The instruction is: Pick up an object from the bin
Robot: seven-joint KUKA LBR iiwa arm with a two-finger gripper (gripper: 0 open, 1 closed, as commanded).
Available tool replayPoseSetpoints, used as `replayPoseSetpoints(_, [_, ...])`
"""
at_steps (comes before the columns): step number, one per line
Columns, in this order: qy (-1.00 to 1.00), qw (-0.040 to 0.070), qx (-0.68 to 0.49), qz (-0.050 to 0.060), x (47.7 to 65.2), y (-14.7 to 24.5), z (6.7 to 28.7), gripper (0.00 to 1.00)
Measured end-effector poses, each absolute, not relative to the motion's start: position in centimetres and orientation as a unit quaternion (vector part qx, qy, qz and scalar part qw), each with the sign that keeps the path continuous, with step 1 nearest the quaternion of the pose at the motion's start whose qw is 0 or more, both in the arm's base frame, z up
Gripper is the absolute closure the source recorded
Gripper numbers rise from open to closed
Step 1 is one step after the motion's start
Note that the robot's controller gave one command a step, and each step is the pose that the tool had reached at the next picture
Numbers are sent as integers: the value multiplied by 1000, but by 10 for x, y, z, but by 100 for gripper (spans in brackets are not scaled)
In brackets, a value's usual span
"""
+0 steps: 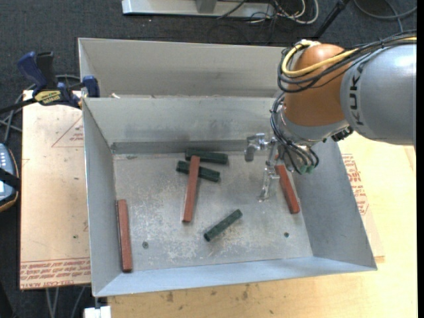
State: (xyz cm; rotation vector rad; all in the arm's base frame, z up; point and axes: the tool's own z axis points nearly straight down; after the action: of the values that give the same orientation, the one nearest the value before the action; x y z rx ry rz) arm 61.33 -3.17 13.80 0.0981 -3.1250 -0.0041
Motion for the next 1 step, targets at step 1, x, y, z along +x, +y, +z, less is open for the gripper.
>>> replayPoseSetpoints(1, [-999,-5,54,0,574,-2,133,0])
